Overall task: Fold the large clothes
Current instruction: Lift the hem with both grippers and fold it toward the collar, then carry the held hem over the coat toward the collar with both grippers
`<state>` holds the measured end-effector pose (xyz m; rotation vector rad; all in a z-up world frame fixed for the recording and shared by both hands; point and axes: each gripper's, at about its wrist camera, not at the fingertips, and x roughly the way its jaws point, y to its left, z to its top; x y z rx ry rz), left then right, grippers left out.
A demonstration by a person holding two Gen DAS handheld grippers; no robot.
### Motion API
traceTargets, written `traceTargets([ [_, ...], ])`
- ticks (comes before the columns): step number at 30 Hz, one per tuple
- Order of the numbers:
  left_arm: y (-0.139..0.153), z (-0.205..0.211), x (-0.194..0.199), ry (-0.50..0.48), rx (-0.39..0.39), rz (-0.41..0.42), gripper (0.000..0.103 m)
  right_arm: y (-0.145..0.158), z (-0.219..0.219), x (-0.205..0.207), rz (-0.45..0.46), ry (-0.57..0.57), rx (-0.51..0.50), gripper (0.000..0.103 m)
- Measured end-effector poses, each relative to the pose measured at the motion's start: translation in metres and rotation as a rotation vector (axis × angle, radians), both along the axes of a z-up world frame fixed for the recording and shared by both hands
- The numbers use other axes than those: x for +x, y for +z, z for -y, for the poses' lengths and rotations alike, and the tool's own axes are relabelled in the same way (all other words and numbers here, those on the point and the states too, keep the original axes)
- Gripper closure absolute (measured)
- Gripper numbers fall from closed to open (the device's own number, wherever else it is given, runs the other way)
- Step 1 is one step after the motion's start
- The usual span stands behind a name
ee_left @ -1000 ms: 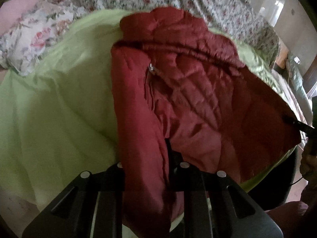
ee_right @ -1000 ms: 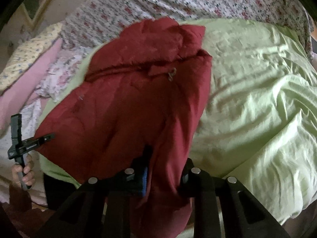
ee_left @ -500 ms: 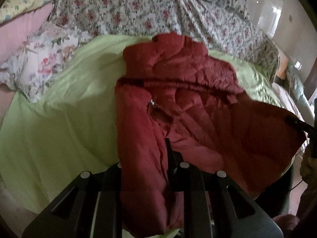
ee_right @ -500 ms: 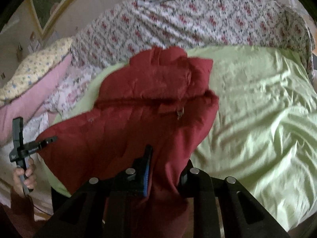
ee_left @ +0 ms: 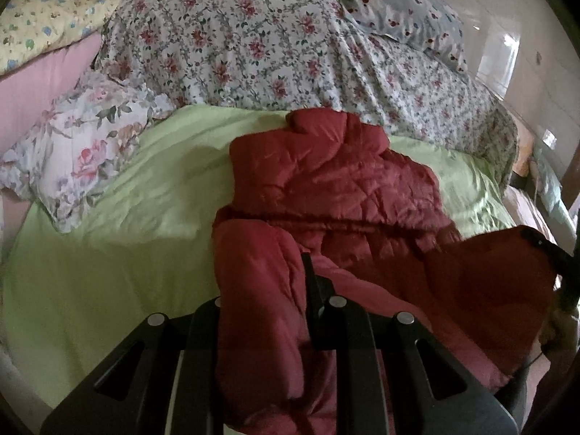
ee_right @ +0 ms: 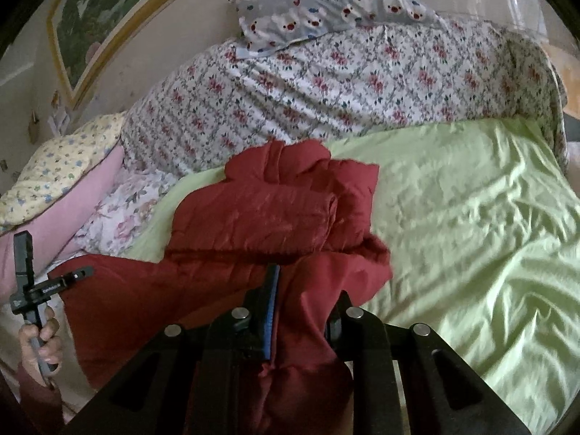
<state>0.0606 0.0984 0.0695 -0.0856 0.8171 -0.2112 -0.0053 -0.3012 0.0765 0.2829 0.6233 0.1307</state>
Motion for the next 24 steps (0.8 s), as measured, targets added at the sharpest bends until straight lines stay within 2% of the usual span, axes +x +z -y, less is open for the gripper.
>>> traceTargets([
  [16, -0.001, -0.004, 0.046, 0.079, -0.039, -0.002, 0.085, 0.008, 0.009, 0.053, 0.073, -0.064, 0.007, 0.085],
  [24, -0.005, 0.004, 0.082, 0.122, -0.044, -0.010, 0.084, 0.007, 0.008, 0.087, 0.092, -0.097, -0.043, 0.085],
])
